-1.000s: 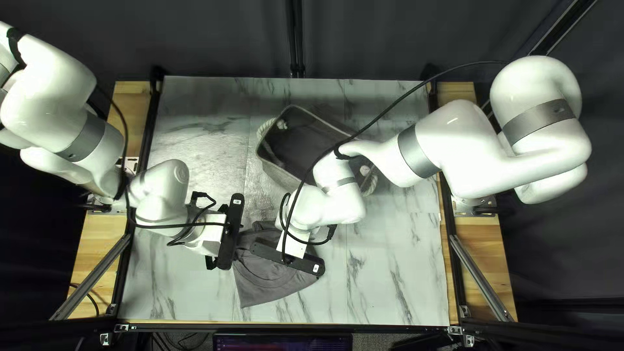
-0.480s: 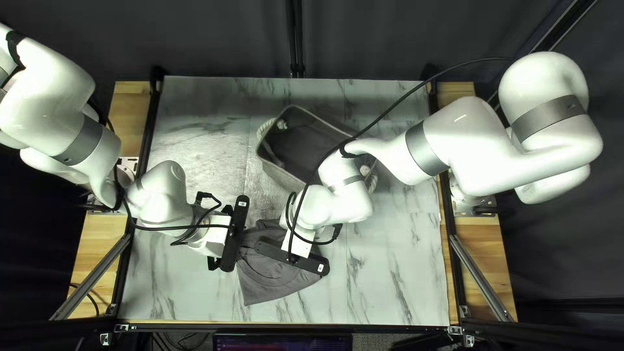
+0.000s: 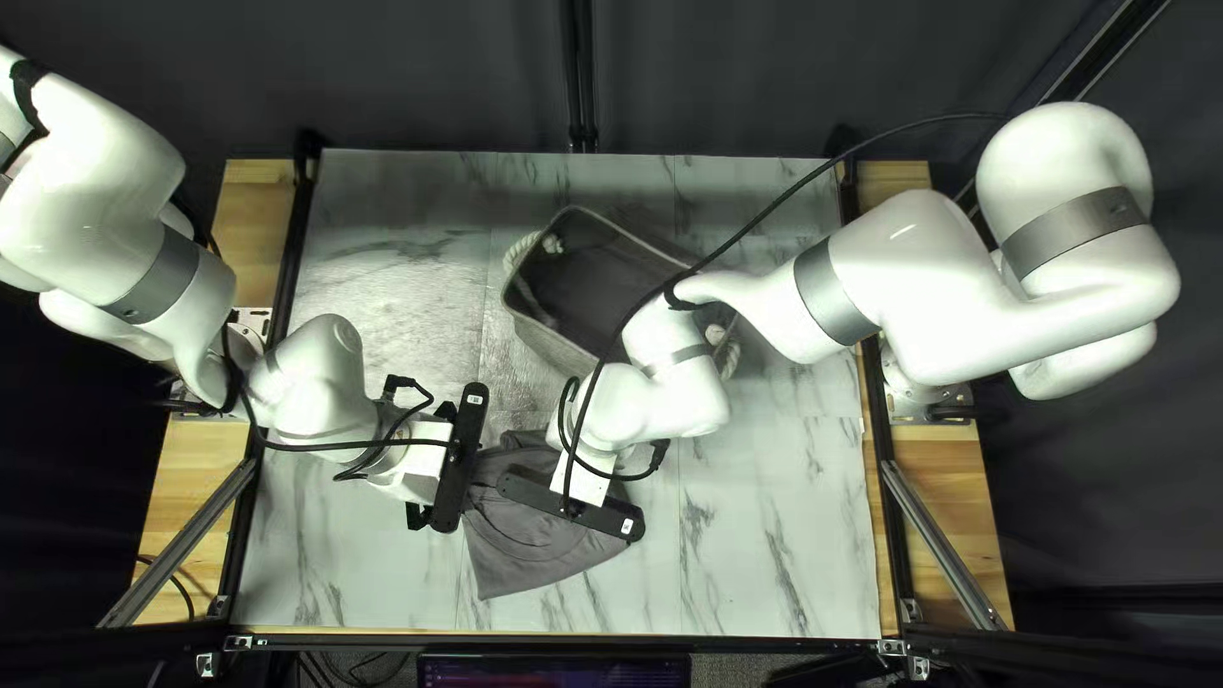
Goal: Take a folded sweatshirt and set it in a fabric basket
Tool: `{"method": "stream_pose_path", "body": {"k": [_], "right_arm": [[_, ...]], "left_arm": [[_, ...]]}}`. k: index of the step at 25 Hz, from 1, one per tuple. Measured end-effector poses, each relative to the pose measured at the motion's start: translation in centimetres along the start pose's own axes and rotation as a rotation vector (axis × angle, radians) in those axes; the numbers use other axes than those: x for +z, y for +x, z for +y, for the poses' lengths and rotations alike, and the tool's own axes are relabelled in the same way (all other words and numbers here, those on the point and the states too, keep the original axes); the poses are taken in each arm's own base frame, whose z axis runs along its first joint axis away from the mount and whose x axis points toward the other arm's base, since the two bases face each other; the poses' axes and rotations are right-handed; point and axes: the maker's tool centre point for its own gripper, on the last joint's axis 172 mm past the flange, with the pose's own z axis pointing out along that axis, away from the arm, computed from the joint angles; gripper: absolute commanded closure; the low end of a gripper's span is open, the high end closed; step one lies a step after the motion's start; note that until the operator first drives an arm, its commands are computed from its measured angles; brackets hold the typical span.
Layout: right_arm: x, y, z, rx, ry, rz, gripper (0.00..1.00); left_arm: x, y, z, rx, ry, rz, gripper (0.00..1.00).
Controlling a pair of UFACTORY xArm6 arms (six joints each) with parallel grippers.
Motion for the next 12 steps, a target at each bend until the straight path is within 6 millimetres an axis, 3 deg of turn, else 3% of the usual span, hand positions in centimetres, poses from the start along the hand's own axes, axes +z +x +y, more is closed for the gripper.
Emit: {"method": "stream_pose_path", "body": {"k": [12], "right_arm": [[0.1, 0.1, 0.0, 0.0, 0.0, -0.002, 1.0]], "left_arm": [[2.1, 0.4, -1.0, -0.016, 0.02, -0.012, 0.0]]}}
